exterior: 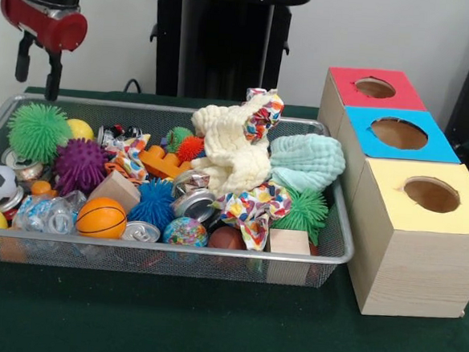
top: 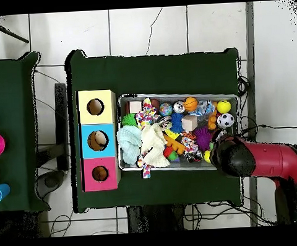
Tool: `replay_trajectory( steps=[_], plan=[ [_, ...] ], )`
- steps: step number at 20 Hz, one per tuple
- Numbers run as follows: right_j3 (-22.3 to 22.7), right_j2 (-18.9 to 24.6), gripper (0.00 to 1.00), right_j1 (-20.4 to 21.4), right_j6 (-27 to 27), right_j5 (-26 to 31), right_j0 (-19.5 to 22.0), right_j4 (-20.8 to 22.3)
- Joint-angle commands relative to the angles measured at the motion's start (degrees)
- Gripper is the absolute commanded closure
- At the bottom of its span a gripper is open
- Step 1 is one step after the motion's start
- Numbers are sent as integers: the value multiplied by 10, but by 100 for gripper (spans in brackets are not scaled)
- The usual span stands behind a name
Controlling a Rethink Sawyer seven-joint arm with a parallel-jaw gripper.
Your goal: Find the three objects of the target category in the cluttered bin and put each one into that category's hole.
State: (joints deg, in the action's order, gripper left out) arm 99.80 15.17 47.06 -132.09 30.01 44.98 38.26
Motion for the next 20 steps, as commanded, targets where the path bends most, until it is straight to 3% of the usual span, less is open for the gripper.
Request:
replay_trajectory(
  steps=[1,8,15,20],
  plan=[
    [-17,97,0,-57,76,53,14,-78],
    [7,120,0,-90,71,44,20,-116],
    [20,81,0,-105,20,-21,-18,-76],
    [19,60,0,-125,23,-42,-35,-40]
  ],
)
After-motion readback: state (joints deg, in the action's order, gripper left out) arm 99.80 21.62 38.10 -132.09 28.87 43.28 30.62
